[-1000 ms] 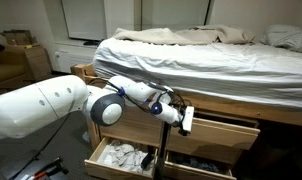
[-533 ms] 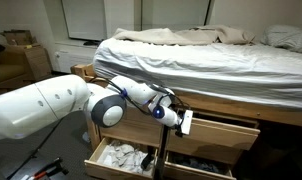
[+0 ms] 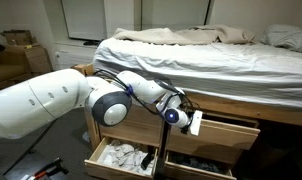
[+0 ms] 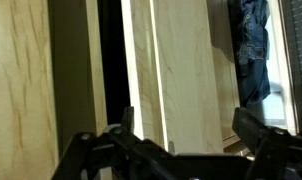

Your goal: Open the top most drawer on the right

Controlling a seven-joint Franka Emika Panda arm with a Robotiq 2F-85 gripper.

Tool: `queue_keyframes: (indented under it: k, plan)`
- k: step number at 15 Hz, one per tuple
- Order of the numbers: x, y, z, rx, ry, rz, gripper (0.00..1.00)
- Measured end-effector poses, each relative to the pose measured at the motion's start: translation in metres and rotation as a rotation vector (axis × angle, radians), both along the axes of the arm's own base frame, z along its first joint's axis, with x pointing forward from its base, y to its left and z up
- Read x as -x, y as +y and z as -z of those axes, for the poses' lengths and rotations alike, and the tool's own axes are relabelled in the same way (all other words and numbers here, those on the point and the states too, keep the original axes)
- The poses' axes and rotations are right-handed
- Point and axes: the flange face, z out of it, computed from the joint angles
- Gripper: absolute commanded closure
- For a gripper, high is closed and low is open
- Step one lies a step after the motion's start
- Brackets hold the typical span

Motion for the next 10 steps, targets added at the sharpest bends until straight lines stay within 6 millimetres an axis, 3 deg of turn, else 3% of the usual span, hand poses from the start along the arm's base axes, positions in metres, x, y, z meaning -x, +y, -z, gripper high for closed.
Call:
queue_keyframes:
  k: [2, 7, 10]
  plan:
    - [-0.002, -0.005, -0.008, -0.038, -0.031, -0.004, 0.00]
    - [-0.002, -0.005, -0.006, -0.036, -0.028, -0.006, 0.00]
    - [0.001, 0.008, 0.019, -0.070, 0.005, -0.131, 0.00]
